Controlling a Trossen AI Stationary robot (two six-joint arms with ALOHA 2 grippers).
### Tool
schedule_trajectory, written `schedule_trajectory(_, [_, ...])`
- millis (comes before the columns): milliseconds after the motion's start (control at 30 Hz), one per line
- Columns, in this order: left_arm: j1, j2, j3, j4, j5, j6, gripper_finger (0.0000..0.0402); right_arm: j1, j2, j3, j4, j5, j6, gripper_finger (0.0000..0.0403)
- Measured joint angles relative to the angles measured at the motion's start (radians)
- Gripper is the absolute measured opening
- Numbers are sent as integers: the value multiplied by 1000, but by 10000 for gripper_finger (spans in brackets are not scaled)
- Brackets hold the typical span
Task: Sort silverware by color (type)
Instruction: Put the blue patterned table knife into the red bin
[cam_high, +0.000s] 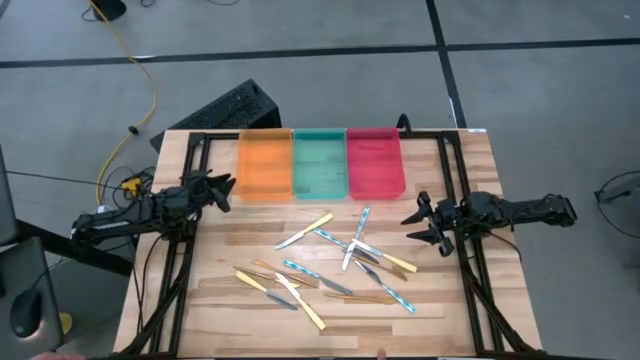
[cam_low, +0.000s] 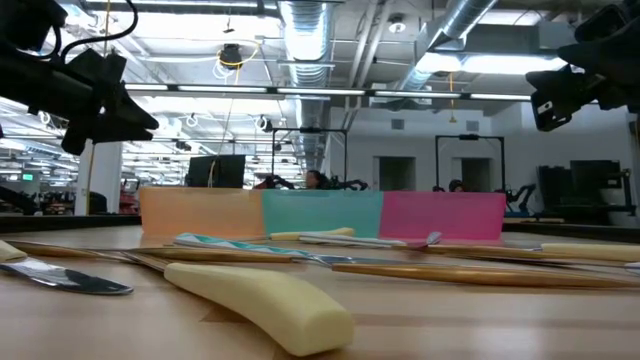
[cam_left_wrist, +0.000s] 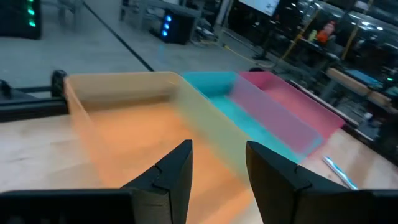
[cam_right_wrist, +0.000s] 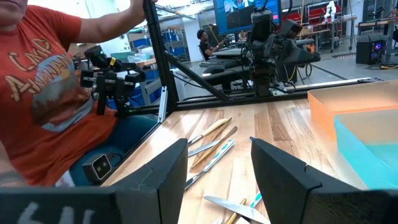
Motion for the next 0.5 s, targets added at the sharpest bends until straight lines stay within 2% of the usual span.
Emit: schedule_trajectory(500, [0,0,1,-15,3,-1,132,0,0,0,0,0,0,203])
